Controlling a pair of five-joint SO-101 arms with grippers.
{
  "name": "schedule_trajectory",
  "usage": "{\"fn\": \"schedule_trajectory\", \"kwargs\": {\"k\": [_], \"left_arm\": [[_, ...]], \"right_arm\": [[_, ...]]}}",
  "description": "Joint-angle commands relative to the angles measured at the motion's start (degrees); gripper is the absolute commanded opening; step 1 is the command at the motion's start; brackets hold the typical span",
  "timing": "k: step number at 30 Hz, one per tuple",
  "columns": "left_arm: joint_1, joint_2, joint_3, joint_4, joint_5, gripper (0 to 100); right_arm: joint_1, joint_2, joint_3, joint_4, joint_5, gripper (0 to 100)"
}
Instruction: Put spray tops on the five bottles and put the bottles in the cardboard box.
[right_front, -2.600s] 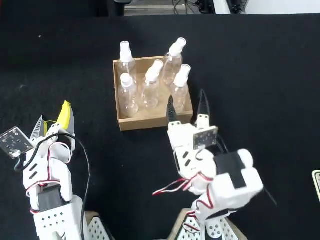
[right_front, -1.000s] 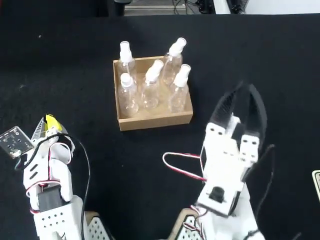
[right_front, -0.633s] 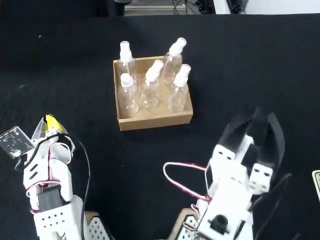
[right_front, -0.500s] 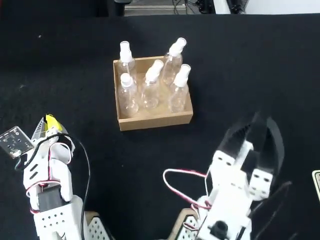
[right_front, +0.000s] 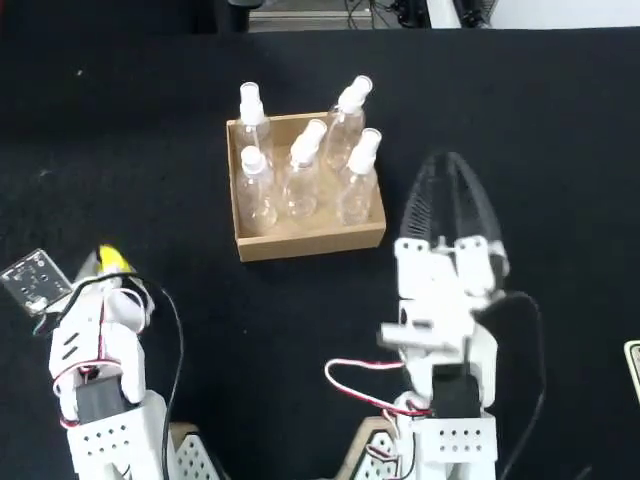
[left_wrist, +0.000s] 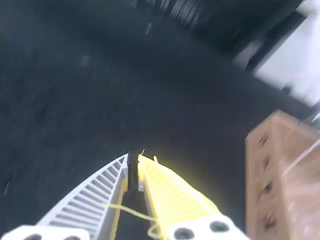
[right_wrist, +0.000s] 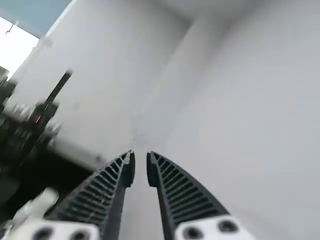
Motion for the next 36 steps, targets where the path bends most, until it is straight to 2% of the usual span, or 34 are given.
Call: {"fn": "schedule_trajectory", "kwargs": {"k": [1,6,8,10,13,15,18,21,27,36], "left_arm": [[2.68,-0.62,1.19,10.29,-1.58,3],[7.25,-0.62,1.19,21.27,-16.97,3],[8.57,-0.62,1.19,23.56,-20.31,3],[9.27,-0.62,1.19,24.44,-20.66,3],[8.92,-0.62,1.19,24.53,-21.10,3],[8.92,-0.62,1.19,25.49,-21.19,3],[9.01,-0.62,1.19,30.24,-21.10,3],[9.27,-0.62,1.19,30.07,-20.92,3],[9.10,-0.62,1.19,30.15,-20.92,3],[9.10,-0.62,1.19,30.15,-20.92,3]], "right_arm": [[-0.35,-4.09,-0.13,26.55,0.00,1.0],[0.18,-4.09,-0.13,44.75,-0.35,1.0],[0.35,-4.09,-0.13,50.02,-5.01,1.0],[2.20,-4.09,-0.13,54.15,-14.86,1.0],[8.88,-4.09,-0.22,57.76,-35.87,1.0],[12.92,-4.09,-0.22,58.55,-44.57,1.1],[12.31,-3.82,-0.22,58.73,-42.55,1.1],[12.57,-3.74,-0.22,62.24,-39.74,1.1],[12.48,-4.18,-0.31,83.16,-39.30,1.1],[12.40,-5.05,-0.31,82.90,-39.12,1.1]]}}
